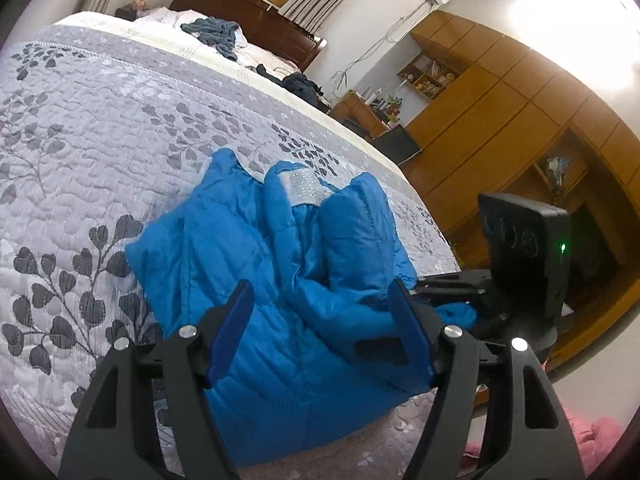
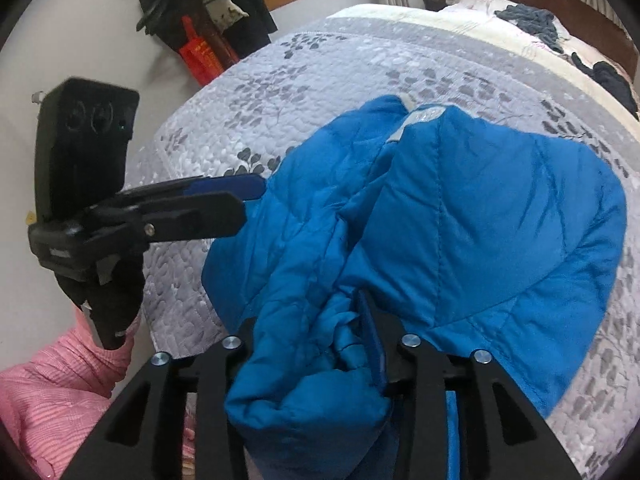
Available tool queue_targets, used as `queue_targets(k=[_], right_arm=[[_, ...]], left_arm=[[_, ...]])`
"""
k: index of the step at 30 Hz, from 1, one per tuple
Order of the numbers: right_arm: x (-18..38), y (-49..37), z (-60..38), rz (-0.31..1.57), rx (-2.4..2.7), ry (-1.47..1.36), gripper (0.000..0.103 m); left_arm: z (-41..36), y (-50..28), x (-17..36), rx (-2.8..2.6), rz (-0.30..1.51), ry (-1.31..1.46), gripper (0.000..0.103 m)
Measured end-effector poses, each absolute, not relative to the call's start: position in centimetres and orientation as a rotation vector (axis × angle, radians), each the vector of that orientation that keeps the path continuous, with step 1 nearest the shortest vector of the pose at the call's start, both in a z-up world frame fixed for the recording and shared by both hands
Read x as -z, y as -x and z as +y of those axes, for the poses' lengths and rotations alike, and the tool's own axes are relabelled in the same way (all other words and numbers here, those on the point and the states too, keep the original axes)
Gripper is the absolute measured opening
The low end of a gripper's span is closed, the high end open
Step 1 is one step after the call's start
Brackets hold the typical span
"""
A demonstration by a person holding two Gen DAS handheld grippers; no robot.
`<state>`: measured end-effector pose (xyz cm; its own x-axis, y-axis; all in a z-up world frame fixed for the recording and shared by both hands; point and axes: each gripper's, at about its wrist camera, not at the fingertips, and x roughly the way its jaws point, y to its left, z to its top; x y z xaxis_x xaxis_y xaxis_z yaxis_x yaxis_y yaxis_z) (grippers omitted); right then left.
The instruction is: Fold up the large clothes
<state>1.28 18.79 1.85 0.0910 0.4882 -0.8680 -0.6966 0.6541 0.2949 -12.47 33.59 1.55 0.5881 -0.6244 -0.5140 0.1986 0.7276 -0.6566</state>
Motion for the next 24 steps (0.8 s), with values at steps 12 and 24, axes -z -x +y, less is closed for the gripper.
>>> queue_targets(k=[12, 24], right_arm=[[-8.2, 0.8, 15.1, 1.057, -0.937, 0.146, 0.058], [-5.6, -3.5, 4.9, 1.071, -0.528, 0.074, 0.057]], left_arm=[[32.9, 10.0, -0.8, 0.541, 0.862, 0.607, 0.069], [33.0, 7.4, 1.0, 0.601, 0.888, 0.717, 0.071]])
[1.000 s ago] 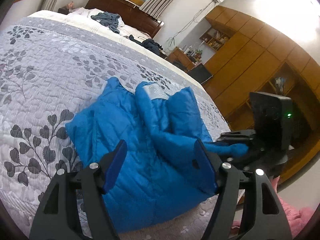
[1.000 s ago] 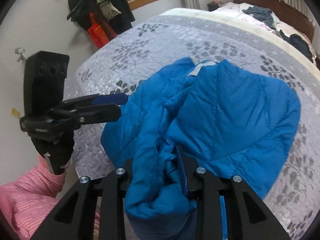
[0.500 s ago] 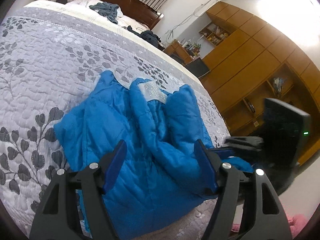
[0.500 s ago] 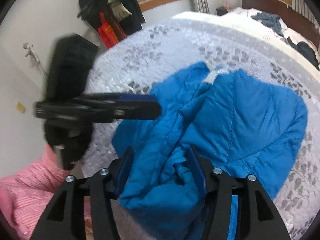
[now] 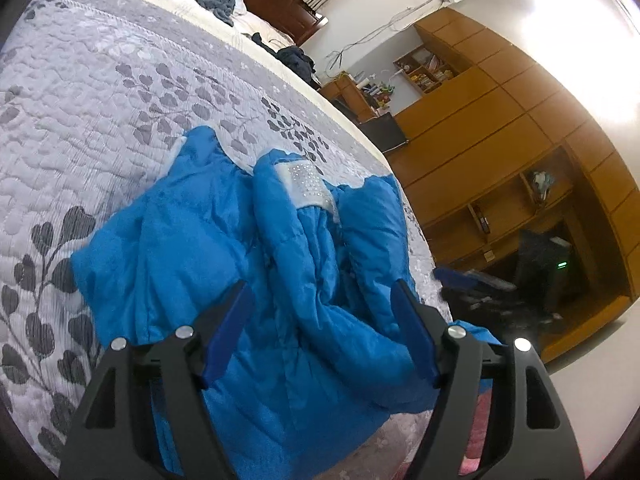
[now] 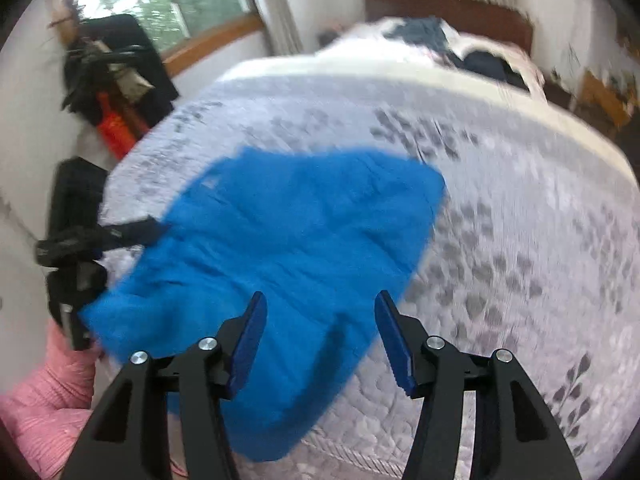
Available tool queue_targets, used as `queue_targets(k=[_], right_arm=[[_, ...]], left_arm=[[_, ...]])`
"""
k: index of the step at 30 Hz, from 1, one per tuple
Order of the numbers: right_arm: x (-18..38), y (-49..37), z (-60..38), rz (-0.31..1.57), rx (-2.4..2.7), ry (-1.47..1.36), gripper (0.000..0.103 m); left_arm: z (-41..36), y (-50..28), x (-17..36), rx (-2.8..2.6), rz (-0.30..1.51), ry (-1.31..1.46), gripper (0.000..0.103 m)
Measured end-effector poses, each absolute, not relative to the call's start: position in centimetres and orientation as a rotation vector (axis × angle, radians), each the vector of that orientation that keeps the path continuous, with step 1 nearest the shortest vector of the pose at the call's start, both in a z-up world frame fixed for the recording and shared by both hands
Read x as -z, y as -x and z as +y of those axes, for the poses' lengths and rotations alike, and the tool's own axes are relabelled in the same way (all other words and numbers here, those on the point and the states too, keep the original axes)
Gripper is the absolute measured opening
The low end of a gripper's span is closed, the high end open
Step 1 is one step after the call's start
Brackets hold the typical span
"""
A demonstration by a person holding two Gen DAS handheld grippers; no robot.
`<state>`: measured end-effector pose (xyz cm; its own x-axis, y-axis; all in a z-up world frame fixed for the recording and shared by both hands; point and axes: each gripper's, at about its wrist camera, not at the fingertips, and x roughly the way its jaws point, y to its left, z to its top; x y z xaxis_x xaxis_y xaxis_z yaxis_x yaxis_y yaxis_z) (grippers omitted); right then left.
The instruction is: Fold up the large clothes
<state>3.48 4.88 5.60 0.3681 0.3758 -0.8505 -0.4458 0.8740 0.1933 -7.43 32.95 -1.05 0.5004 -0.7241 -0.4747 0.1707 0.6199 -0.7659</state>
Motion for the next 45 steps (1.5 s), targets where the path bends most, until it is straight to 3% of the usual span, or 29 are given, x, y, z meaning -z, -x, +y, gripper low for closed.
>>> queue_targets(k=[4, 20, 28, 37, 40, 45], right_arm=[[-2.3, -4.0, 5.4, 1.153, -0.608, 0.014, 0.058], [-1.9, -2.9, 7.2, 1.101, -0.699, 0.057, 0.061], [-1.6, -3.2, 6.5, 1.102, -0.699, 0.038, 0.062], [-1.5, -3.0, 4.9, 1.085, -0.710, -0.021, 0.062], [-2.1, -2.6, 3.6, 1.070, -0.735, -0.076, 0.062], [-4.1, -1.8, 0.9, 0.996, -0.706, -0.140, 0.062]], left_arm=[[32.3, 6.6, 0.8, 0.622, 0.877, 0.710, 0.073], [28.9, 4.8, 1.2, 0.624, 0.970, 0.614, 0.076], [23.9, 3.4, -0.9, 0.629, 0.969, 0.428, 0.075], [23.2, 2.2, 0.3, 0.563, 1.008, 0.409, 0.034], [23.2, 2.6, -0.2, 0.572, 0.973, 0.418, 0.025], [23.6, 3.7, -2.5, 0.645, 0.888, 0.437, 0.018]])
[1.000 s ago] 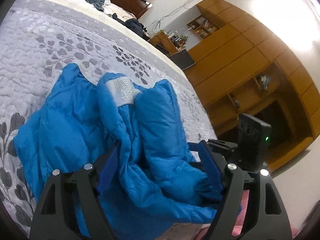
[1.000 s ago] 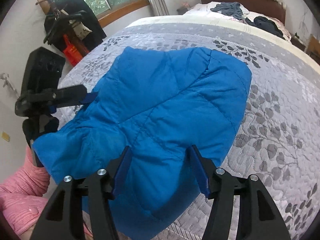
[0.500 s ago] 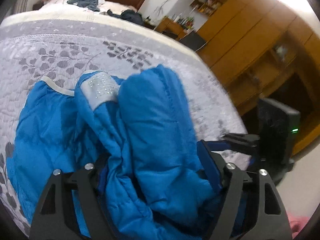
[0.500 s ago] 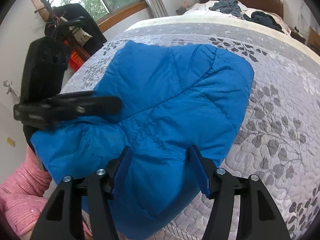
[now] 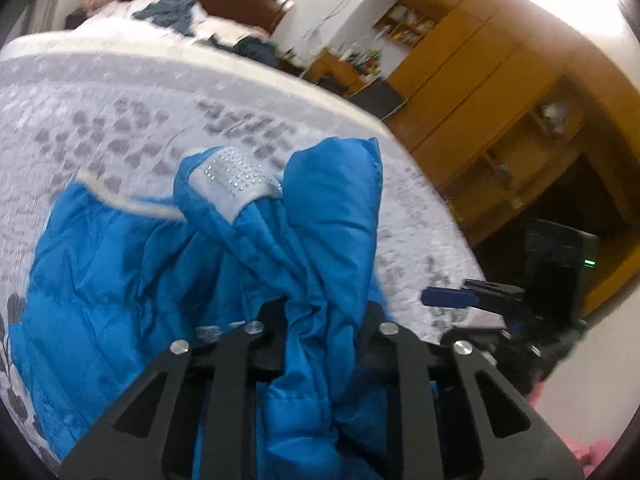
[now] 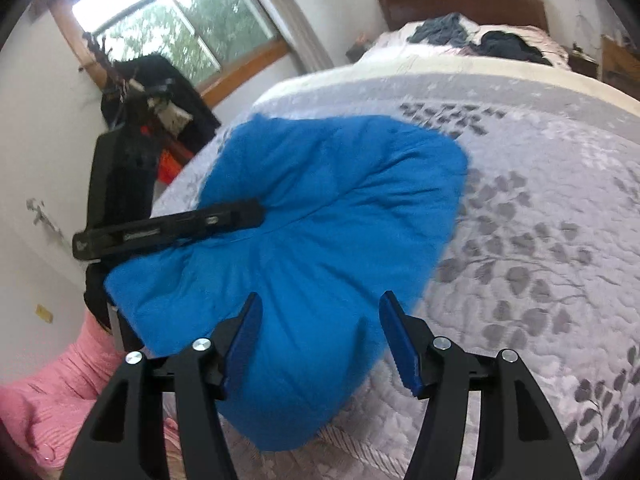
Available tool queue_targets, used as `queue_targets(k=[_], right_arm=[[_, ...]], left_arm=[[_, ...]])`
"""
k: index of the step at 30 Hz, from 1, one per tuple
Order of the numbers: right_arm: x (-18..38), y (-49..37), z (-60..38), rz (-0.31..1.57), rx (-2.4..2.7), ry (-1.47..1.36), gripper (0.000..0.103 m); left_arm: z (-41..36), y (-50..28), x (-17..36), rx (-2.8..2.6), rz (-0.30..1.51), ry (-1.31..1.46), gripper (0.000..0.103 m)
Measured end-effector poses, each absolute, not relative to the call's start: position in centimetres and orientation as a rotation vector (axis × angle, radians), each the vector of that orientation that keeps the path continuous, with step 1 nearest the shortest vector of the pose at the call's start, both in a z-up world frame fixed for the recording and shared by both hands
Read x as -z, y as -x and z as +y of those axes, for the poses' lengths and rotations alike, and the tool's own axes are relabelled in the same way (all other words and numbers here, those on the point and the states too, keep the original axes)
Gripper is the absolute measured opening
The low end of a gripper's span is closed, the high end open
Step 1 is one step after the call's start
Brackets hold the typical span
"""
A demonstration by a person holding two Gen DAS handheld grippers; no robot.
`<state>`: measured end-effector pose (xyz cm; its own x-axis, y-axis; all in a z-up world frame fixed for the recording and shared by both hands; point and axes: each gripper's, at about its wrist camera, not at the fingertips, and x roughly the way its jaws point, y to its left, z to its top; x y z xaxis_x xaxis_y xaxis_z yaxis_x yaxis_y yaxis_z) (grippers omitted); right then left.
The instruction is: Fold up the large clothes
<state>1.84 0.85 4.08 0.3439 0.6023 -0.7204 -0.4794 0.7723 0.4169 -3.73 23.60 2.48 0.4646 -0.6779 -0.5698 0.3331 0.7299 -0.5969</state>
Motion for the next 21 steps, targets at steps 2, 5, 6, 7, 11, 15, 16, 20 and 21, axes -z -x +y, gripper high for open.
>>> queue_targets(k=[2, 5, 6, 7, 11, 15, 16, 20, 21], right_arm=[[-4.5, -1.9, 0.0, 0.984, -0.693, -0.164, 0.062], [-4.9, -2.0, -0.5, 0.975, -0.683, -0.178, 0.062], [-4.9, -2.1, -0.5, 0.974, -0.685, -0.180, 0.062], [-5.0, -2.1, -0.2, 0.974, -0.693, -0.181, 0.062], [-4.9, -1.9, 1.3, 0.984, -0.729, -0.154, 0.062], [-4.7, -1.7, 3.5, 1.005, -0.781, -0.110, 0.064], [-4.6, -1.7, 4.1, 1.010, -0.789, -0.101, 0.065], [-3.9, -1.3, 6.6, 1.047, -0.822, -0.049, 0.066], [-3.6, -1.2, 7.4, 1.061, -0.827, -0.030, 0.066]], left_arm=[[24.1, 4.5, -4.2, 0.687, 0.833, 0.440, 0.017], [25.0, 5.8, -6.4, 0.725, 0.762, 0.431, 0.017], [25.5, 6.3, -7.1, 0.730, 0.740, 0.426, 0.017], [25.8, 6.6, -7.5, 0.733, 0.728, 0.428, 0.017], [28.9, 7.7, -8.1, 0.724, 0.693, 0.475, 0.017], [33.1, 8.5, -7.1, 0.681, 0.689, 0.552, 0.017], [33.9, 8.5, -6.8, 0.680, 0.689, 0.563, 0.017], [36.7, 8.8, -4.1, 0.638, 0.724, 0.597, 0.017], [37.4, 8.9, -2.9, 0.624, 0.740, 0.610, 0.017]])
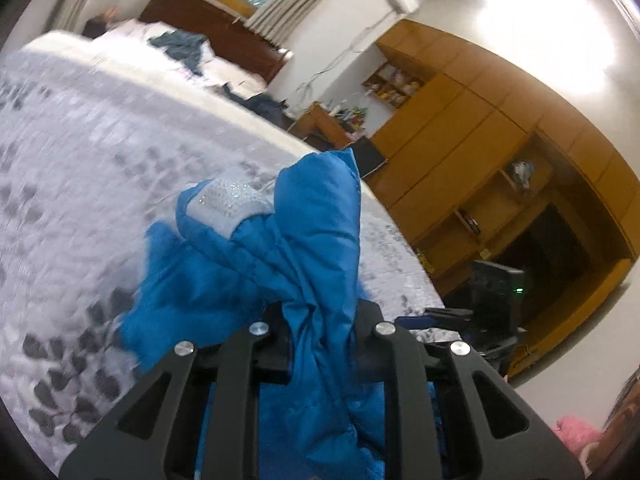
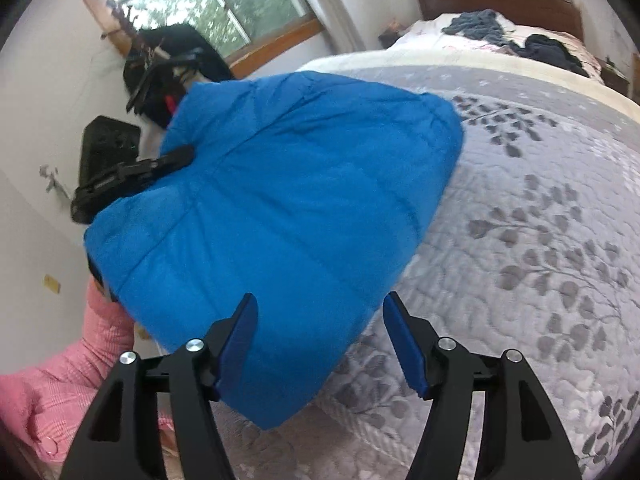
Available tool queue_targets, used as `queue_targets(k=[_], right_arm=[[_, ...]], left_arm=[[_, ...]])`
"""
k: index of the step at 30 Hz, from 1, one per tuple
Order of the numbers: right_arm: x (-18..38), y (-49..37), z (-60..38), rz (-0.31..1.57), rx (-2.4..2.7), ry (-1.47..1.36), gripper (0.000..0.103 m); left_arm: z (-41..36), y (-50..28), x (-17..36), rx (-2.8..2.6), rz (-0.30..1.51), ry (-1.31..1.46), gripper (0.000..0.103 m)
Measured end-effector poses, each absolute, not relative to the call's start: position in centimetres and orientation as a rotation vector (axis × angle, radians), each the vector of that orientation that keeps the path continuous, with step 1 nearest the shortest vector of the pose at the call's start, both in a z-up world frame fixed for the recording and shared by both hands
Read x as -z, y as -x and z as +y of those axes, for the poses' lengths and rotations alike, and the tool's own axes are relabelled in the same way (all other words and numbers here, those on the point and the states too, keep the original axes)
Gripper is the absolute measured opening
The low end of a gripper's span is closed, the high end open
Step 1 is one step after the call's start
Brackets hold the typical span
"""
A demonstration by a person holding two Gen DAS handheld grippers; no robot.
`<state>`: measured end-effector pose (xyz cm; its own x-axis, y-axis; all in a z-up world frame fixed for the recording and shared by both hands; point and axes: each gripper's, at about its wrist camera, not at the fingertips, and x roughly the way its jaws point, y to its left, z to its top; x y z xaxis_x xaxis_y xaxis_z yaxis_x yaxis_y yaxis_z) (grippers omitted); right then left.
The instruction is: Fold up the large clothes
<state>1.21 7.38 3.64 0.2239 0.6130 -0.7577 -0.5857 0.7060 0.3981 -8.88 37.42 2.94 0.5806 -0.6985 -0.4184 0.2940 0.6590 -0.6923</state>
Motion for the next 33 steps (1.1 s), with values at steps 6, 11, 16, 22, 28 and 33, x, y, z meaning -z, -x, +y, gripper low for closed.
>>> queue_targets(k=[6, 11, 16, 22, 28, 33], right_arm=[[-2.0, -0.9, 10.1, 1.119, -0.828, 0.036, 0.070], [-0.5, -1.3, 11.0, 1.171, -0.807, 0.042, 0.072], [0.4, -1.5, 11.0, 1.192, -0.798, 0.024, 0.077], [-0.5, -1.0, 10.2, 1.171, -0.783, 0.008, 0.077], [-0.6, -0.9, 10.1, 1.170, -0.778, 0.014, 0.077], [-0.6, -0.9, 10.2, 1.172, -0.776, 0.008, 0.077]], left_arm=[[40.5, 8.9, 2.1, 0.621, 0.767, 0.697, 0.018], [40.2, 9.0, 3.3, 0.598, 0.770, 0.642, 0.024], [40.9, 8.9, 4.3, 0.580, 0.797, 0.686, 0.032], [42.2, 12.1, 0.9, 0.430, 0.776, 0.602, 0.042], [41.9, 18.2, -3.7, 0.425, 0.688, 0.547, 0.048], [38.3, 20.5, -5.5, 0.484, 0.688, 0.464, 0.056]])
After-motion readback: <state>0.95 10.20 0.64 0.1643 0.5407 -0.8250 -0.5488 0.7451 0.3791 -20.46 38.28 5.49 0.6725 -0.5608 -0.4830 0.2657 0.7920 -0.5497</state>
